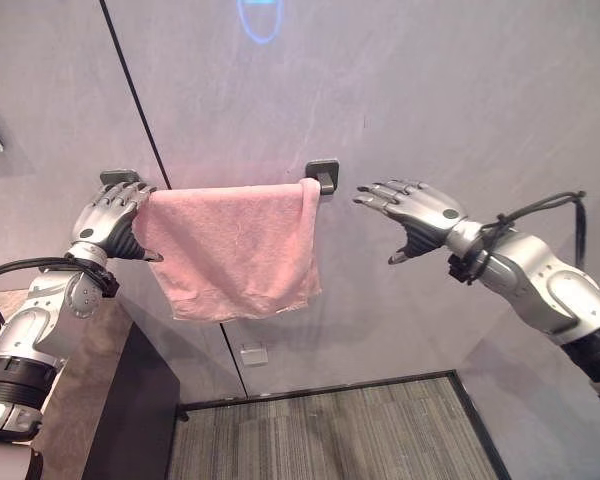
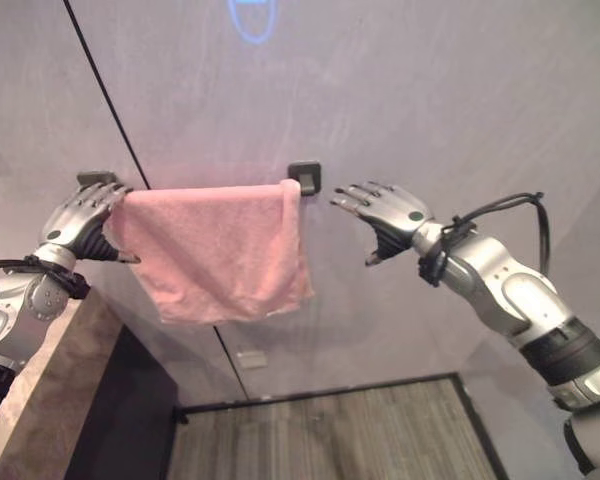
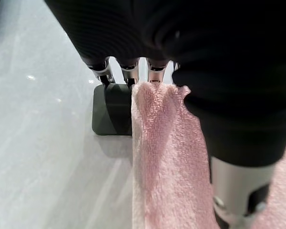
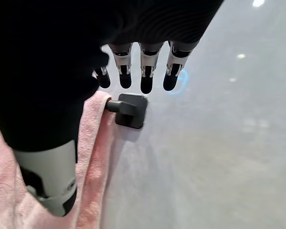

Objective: Put brush and paste in cup on sink, flatten towel.

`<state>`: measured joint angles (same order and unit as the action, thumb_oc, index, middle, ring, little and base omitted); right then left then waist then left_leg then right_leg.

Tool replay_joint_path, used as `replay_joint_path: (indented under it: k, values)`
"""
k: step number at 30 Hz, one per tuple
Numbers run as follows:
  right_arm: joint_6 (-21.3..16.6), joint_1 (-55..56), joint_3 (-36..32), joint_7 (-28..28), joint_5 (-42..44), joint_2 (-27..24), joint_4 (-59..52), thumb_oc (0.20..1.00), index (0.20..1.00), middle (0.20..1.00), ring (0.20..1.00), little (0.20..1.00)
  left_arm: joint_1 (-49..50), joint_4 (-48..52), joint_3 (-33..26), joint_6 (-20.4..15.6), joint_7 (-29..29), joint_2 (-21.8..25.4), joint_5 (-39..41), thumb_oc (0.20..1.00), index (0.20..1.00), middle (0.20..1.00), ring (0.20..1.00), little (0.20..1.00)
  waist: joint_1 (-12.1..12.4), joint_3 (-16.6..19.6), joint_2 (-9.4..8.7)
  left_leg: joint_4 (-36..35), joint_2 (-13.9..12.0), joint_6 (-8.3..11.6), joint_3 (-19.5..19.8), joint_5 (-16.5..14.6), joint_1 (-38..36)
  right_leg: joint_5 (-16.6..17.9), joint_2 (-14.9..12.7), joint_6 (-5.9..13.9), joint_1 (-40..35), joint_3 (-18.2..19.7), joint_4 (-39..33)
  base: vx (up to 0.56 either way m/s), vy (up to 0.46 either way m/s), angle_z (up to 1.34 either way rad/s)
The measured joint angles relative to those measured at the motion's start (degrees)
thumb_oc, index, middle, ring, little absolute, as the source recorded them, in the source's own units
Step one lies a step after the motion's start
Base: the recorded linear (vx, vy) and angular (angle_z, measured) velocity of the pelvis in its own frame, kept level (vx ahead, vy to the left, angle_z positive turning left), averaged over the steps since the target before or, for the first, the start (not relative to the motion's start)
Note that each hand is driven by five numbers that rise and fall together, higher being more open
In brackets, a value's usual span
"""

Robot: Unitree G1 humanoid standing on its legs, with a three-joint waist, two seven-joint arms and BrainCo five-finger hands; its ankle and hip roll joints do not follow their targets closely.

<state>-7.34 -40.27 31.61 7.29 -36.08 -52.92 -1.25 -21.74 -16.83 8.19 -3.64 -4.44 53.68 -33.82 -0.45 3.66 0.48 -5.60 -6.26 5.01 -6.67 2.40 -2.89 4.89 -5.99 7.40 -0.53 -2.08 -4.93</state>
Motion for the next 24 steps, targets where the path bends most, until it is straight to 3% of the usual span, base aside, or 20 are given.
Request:
replay_joint_path:
  k: [6,11,24]
  values:
    - [0.44,-7.47,4.91,0.13,-1.88,5.94,4.24,1.0,1.0,1.0,1.0,1.0,-0.8,0.53,0.98,0.02,-0.16,-0.24,0.01,1.0,1.0,1.0,1.0,1.0,0.9,0.25,-0.63,0.02,-0.01,0.33,0.05,0.15,0.04,0.04,0.03,-0.09,0.01,-0.06,0.0,0.0,0.0,0.0]
    - [2.58,-7.67,5.05,0.11,-1.97,6.42,6.9,1.0,1.0,1.0,1.0,1.0,-0.81,1.71,0.9,0.09,-0.54,-0.5,-0.02,1.0,1.0,1.0,1.0,1.0,1.31,0.24,-1.32,0.01,-0.01,0.36,0.15,0.14,0.1,-0.03,0.01,-0.14,0.0,-0.17,-0.01,0.0,0.0,0.0]
    - [3.15,-10.13,6.42,0.15,-5.31,9.31,10.88,1.0,1.0,1.0,1.0,1.0,0.48,3.8,-0.64,0.53,-0.45,-0.68,0.01,1.0,1.0,1.0,1.0,1.0,1.46,-0.02,-1.66,0.01,-0.05,0.39,0.15,0.11,0.11,-0.09,0.05,-0.14,0.03,-0.19,-0.44,0.0,0.0,0.0]
